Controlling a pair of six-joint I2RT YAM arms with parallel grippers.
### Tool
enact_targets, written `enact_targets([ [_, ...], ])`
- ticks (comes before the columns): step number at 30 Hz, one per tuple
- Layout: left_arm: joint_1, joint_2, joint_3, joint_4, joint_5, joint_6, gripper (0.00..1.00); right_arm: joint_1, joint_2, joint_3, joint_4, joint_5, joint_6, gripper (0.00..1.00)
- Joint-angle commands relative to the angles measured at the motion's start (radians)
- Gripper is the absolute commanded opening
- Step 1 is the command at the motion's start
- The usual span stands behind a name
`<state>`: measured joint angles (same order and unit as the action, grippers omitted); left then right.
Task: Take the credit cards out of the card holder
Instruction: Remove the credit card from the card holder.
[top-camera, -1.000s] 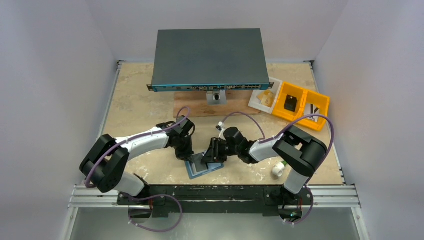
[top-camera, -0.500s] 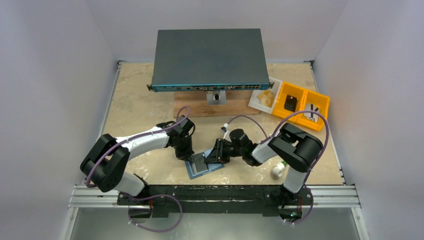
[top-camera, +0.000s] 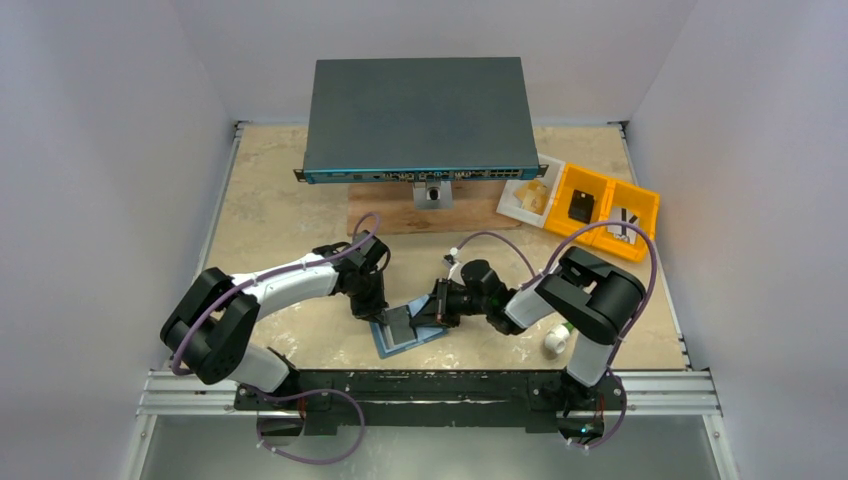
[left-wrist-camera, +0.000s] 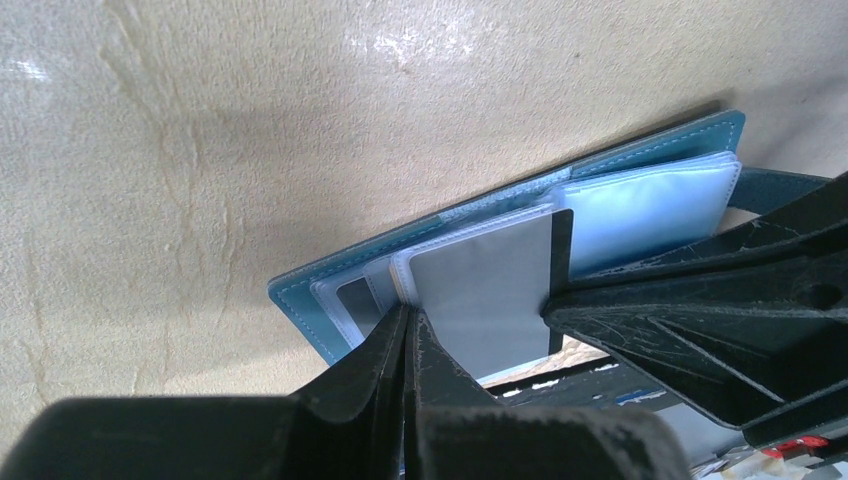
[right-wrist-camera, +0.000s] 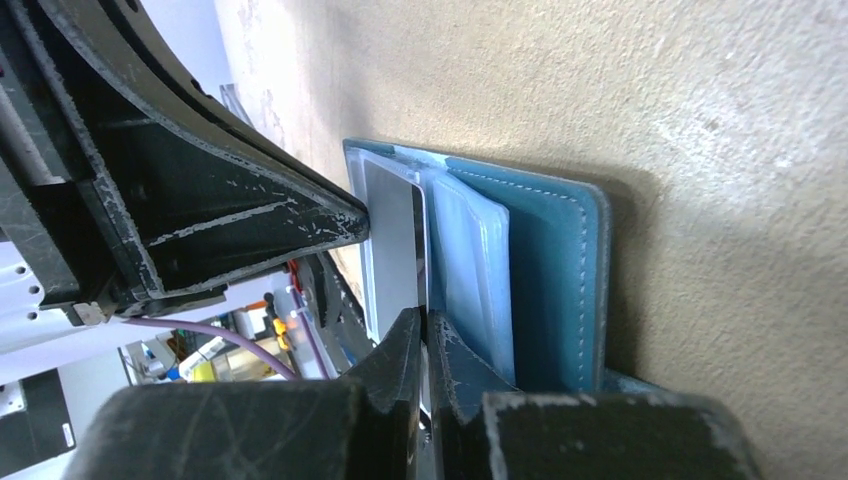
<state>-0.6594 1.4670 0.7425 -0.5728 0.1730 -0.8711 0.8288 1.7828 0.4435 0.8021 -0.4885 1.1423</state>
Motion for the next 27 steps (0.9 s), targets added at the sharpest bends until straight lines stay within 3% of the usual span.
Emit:
enact_targets([
  [1,0.014,0.042,-0.027,-0.036,-0.108,0.036,0.00,-0.005,-0.058,-0.027,-0.059,0.044,-0.024,0.00],
  [13,0.036,0.034,-0.041,-0.042,-0.111,0.049,0.00,-0.007,-0.105,-0.039,-0.132,0.096,-0.046,0.00],
  [19,0.036,0.035,-0.039,-0.038,-0.109,0.049,0.00,-0.008,-0.077,-0.040,-0.071,0.059,-0.039,0.24],
  [27,0.037,0.039,-0.034,-0.032,-0.099,0.049,0.00,-0.007,-0.023,-0.021,0.005,0.010,-0.021,0.27],
])
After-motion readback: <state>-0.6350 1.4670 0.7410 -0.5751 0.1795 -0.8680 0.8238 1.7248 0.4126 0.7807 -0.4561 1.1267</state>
